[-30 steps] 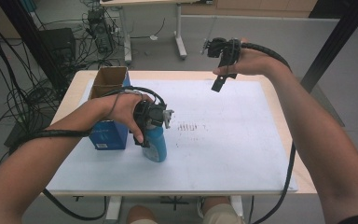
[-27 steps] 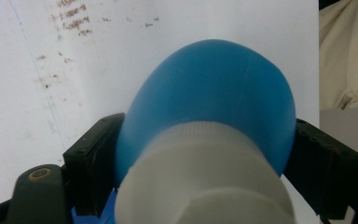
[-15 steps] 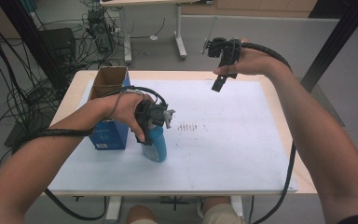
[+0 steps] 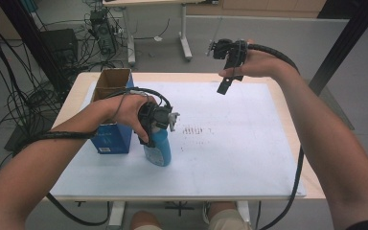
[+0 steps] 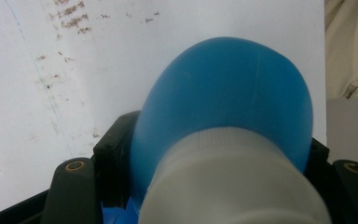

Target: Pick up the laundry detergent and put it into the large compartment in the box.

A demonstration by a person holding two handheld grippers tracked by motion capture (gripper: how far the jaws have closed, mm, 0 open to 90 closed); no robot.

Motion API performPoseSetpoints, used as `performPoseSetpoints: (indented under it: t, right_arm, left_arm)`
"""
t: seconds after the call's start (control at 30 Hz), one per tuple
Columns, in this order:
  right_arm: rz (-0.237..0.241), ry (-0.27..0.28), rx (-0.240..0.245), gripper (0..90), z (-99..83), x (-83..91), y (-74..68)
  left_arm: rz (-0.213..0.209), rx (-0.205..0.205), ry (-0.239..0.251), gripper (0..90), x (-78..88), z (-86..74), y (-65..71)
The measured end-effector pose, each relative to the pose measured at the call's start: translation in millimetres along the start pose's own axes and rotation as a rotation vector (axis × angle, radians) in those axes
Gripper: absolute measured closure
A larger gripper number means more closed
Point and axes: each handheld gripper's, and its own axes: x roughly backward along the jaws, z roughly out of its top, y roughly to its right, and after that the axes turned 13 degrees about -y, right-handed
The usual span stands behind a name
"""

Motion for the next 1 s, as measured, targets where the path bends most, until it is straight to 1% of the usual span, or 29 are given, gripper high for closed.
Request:
performPoseSetpoints:
  t: [0.07, 0.13, 0.37, 0.5, 0.6, 0.67, 0.7, 0.87, 0.9, 0.93, 0.97, 1.0]
  right_arm:
    - [0.000, -0.007, 0.004, 6.9, 1.8, 0.5, 0.0]
    - [0.000, 0.001, 0.002, 7.0, 0.9, -0.6, -0.5]
    - [0.003, -0.001, -0.003, 6.9, 1.6, -1.5, 0.3]
    - [0.001, -0.008, 0.004, 7.0, 3.7, -0.9, 0.5]
    - [0.002, -0.006, 0.004, 7.0, 4.0, -1.4, 0.4]
    - [0.004, -0.001, 0.002, 7.0, 3.4, -2.6, 0.7]
    - [0.004, -0.009, 0.005, 7.0, 4.7, -1.9, 1.1]
    - [0.004, -0.007, 0.004, 7.0, 4.6, -2.5, 1.3]
    - [0.004, -0.007, 0.005, 7.0, 4.7, -2.5, 1.3]
    - [0.004, -0.002, 0.010, 7.0, 4.4, -3.0, 1.6]
    - [0.004, -0.004, 0.004, 7.0, 4.7, -3.3, 1.1]
    - [0.004, -0.009, 0.010, 7.1, 5.7, -3.3, 1.5]
  left_arm:
    - [-0.003, -0.001, -0.004, 33.8, 0.4, 0.8, -0.8]
    - [-0.005, -0.003, -0.004, 34.0, 0.5, 0.8, -1.5]
    - [-0.005, -0.006, 0.004, 34.3, -0.2, -1.0, -2.2]
    - [-0.007, -0.005, 0.006, 34.4, -0.4, -1.1, -2.4]
    - [-0.011, -0.007, -0.001, 34.5, 0.3, 0.3, -3.4]
    - [-0.013, -0.004, -0.002, 34.4, 0.3, 0.7, -3.9]
    - [-0.013, -0.002, 0.002, 34.4, -0.3, 0.1, -3.8]
    - [-0.017, 0.000, -0.005, 34.5, 0.4, 1.7, -4.6]
    - [-0.020, 0.007, -0.010, 34.5, 1.0, 2.5, -4.0]
    - [-0.018, -0.001, -0.007, 34.5, 0.5, 2.3, -4.6]
    - [-0.017, -0.003, -0.009, 34.5, 0.8, 2.8, -4.6]
    - [-0.018, -0.004, -0.009, 34.6, 0.8, 2.7, -4.8]
